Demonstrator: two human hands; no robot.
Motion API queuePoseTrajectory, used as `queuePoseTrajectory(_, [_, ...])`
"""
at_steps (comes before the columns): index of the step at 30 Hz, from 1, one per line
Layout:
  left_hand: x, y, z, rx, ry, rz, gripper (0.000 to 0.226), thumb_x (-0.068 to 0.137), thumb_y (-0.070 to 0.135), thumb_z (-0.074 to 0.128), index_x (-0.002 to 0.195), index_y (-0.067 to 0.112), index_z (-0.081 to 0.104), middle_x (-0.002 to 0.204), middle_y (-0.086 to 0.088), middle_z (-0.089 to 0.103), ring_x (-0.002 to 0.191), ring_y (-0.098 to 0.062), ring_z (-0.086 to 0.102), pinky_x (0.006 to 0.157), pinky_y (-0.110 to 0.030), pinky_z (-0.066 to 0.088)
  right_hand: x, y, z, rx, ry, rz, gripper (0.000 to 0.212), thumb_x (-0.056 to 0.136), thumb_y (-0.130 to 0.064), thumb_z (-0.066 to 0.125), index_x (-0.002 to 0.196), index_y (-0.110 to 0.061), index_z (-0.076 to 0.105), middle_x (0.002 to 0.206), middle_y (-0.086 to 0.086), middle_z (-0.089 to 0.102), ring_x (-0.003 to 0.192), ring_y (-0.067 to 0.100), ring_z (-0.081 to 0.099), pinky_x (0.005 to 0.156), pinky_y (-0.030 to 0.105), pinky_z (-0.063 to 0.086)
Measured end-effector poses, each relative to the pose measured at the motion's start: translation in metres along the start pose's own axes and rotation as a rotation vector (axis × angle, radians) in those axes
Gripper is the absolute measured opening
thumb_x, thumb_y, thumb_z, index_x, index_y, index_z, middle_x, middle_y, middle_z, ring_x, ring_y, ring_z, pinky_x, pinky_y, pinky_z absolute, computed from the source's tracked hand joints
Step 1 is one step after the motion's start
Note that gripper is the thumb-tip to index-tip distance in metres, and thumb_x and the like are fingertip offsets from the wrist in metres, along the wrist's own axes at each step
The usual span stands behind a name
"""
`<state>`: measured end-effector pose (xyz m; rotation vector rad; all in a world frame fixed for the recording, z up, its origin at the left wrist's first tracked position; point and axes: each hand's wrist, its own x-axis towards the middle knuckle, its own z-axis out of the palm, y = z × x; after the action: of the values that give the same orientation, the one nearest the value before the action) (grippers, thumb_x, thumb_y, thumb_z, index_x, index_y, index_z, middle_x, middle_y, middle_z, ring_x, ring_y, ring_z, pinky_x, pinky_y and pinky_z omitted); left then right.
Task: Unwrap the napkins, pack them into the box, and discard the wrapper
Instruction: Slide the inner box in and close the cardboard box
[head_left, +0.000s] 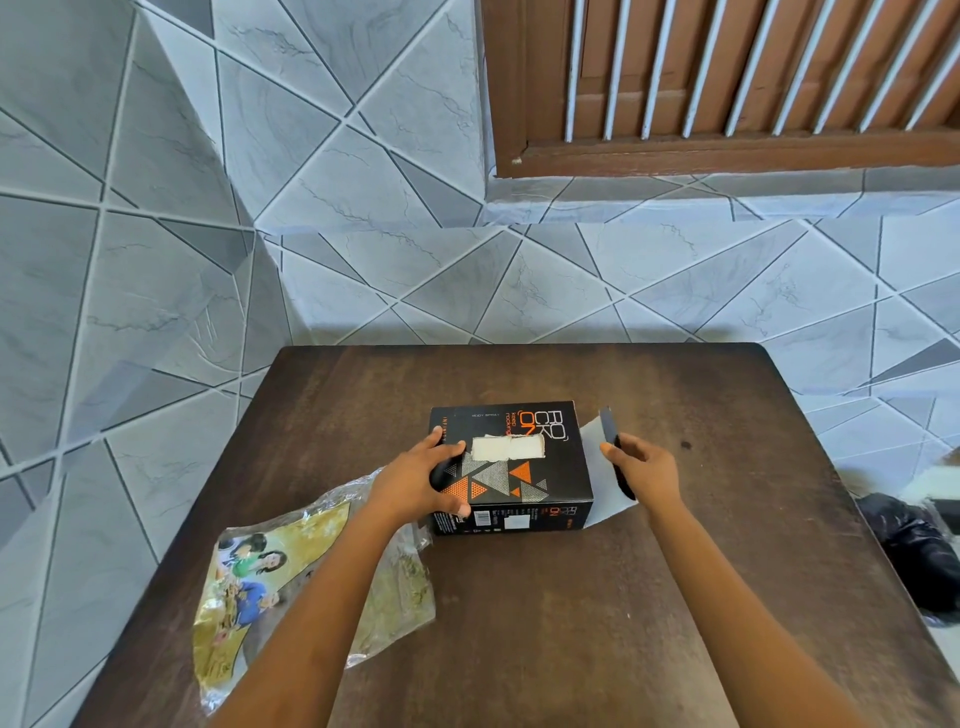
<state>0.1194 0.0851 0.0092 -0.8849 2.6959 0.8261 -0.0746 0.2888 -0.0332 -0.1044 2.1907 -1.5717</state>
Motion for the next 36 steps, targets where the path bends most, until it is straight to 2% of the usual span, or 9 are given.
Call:
queuePoseTrajectory(3, [-0.001,0.000,0.000,0.003,-0.003,-0.002,0.090,0.066,0.037,0.079,0.141,0.034,0.030,0.158,0.005,0.007,0.142,-0.025,0.025,0.111,-0.046,0.033,-0.008,-0.002,0.011,0.120,-0.079,-0.001,0.025,0.086,-0.008,0.060,0.109,-0.002,0.065,0.106,0.013,0.068,0.091,0.023,0.063,0.077,0.025,0.055])
queuePoseTrajectory(4, [-0.001,0.000,0.000,0.003,-0.004,-0.003,0.090,0.066,0.037,0.079,0.141,0.034,0.030,0.159,0.005,0.007,0.142,-0.025,0.025,0.111,-0.046,0.033,-0.011,-0.002,0.016,0.143,-0.099,-0.001,0.022,0.086,-0.006,0.059,0.107,-0.001,0.065,0.103,0.015,0.068,0.088,0.023,0.062,0.074,0.026,0.055])
queuePoseTrajectory(8, [-0.002,0.001,0.000,-0.005,0.004,0.001,0.090,0.067,0.036,0.079,0.141,0.033,0.030,0.158,0.005,0.007,0.142,-0.024,0.025,0.110,-0.045,0.033,-0.015,-0.002,0.023,0.080,-0.044,-0.044,0.021,0.085,-0.009,0.060,0.105,-0.005,0.067,0.099,0.012,0.071,0.091,0.024,0.065,0.091,0.044,0.052])
queuePoseTrajectory(12, [-0.003,-0.001,0.001,-0.030,0.012,0.006,0.090,0.066,0.036,0.080,0.141,0.034,0.031,0.158,0.006,0.007,0.142,-0.023,0.025,0.110,-0.045,0.033,-0.025,-0.008,0.023,-0.038,-0.130,-0.147,0.036,0.088,-0.014,0.058,0.124,-0.009,0.056,0.114,-0.002,0.061,0.105,0.013,0.057,0.099,0.034,0.046])
queuePoseTrajectory(14, [-0.003,-0.001,0.001,-0.046,0.013,0.007,0.090,0.065,0.036,0.080,0.141,0.034,0.032,0.158,0.006,0.007,0.142,-0.023,0.024,0.110,-0.045,0.032,-0.027,-0.006,0.025,0.004,-0.145,-0.144,0.042,0.089,-0.012,0.057,0.129,-0.009,0.050,0.121,0.001,0.057,0.113,0.013,0.052,0.101,0.033,0.042])
queuePoseTrajectory(16, [-0.003,-0.002,0.002,-0.055,0.010,0.009,0.090,0.065,0.035,0.080,0.141,0.034,0.032,0.158,0.006,0.006,0.142,-0.023,0.024,0.110,-0.045,0.032,-0.026,-0.004,0.025,0.092,-0.121,-0.102,0.043,0.088,-0.008,0.057,0.130,-0.007,0.049,0.130,0.009,0.056,0.121,0.021,0.051,0.104,0.039,0.042])
queuePoseTrajectory(23, [-0.002,-0.004,0.004,-0.092,0.025,0.005,0.091,0.063,0.033,0.082,0.140,0.034,0.034,0.158,0.007,0.008,0.141,-0.021,0.026,0.111,-0.046,0.034,-0.018,0.009,0.008,0.141,0.013,-0.035,0.040,0.089,-0.008,0.055,0.128,-0.009,0.051,0.133,0.011,0.055,0.123,0.026,0.052,0.106,0.044,0.040])
queuePoseTrajectory(29, [-0.001,-0.007,0.004,-0.092,0.032,0.015,0.092,0.059,0.036,0.083,0.138,0.036,0.036,0.158,0.008,0.010,0.141,-0.020,0.027,0.110,-0.048,0.035,-0.027,0.000,0.028,0.141,0.010,-0.065,0.038,0.088,-0.005,0.056,0.126,-0.008,0.054,0.128,0.012,0.058,0.119,0.024,0.054,0.103,0.043,0.044])
queuePoseTrajectory(36, [-0.001,-0.005,0.002,-0.068,0.019,0.004,0.091,0.062,0.038,0.082,0.139,0.037,0.034,0.158,0.010,0.008,0.142,-0.019,0.026,0.109,-0.047,0.036,-0.028,0.008,0.036,0.189,-0.028,-0.044,0.034,0.093,-0.013,0.046,0.126,-0.014,0.055,0.134,0.005,0.054,0.125,0.020,0.049,0.108,0.042,0.039])
